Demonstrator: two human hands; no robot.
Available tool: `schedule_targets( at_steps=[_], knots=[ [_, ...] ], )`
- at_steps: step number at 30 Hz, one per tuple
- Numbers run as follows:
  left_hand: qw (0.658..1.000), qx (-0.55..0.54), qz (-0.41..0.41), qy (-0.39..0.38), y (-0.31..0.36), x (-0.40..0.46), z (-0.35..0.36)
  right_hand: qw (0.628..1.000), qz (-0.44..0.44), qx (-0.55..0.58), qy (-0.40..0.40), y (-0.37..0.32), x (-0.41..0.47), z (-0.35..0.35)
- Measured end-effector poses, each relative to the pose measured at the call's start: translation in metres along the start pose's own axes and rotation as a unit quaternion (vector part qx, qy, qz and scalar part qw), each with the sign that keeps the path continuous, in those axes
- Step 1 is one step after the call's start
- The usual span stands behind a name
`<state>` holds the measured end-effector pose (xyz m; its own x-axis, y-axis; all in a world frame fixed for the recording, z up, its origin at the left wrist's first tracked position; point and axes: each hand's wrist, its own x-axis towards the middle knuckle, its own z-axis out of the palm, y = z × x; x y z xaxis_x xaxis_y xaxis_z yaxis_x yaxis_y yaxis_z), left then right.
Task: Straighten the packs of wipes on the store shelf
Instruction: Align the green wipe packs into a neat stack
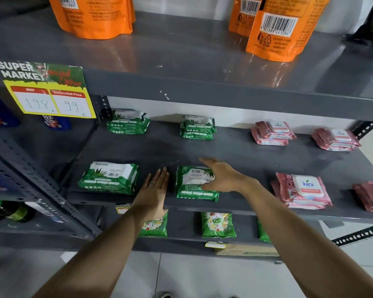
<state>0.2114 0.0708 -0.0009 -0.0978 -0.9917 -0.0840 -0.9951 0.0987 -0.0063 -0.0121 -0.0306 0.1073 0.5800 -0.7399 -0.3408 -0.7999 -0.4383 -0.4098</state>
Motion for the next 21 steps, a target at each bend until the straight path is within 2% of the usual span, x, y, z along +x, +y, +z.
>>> schedule_targets(
  at_steps=[6,8,9,11,13,14,17,21],
  knots=[
    [1.0,0.016,-0.018,-0.011,0.003,0.0,-0.006,0.991,-0.074,-0.099,-0.046,-0.002,0.004,-0.014],
    [1.0,0.013,-0.018,-0.014,0.004,0.001,-0.006,0.996,-0.065,-0.055,-0.041,0.0,-0.005,-0.015],
    [1.0,0.011,-0.018,-0.014,0.004,0.002,-0.005,0.999,-0.045,-0.003,-0.018,0.0,-0.011,-0.016],
    [1.0,0.016,-0.019,-0.014,0.003,0.002,-0.004,0.993,0.0,0.067,0.098,-0.004,-0.021,-0.015],
    [1.0,0.019,-0.02,-0.015,0.003,0.002,-0.004,0.972,0.077,0.044,0.217,-0.018,-0.023,-0.009],
    [1.0,0.019,-0.019,-0.014,0.003,0.001,-0.005,0.965,0.122,0.02,0.229,-0.027,-0.022,-0.005],
    [0.999,0.022,-0.017,-0.015,0.003,0.001,-0.006,0.97,0.192,-0.042,0.14,-0.045,-0.009,0.012],
    [1.0,0.006,-0.018,-0.023,0.002,0.001,-0.007,0.987,0.114,-0.023,0.107,-0.043,-0.005,0.009]
  ],
)
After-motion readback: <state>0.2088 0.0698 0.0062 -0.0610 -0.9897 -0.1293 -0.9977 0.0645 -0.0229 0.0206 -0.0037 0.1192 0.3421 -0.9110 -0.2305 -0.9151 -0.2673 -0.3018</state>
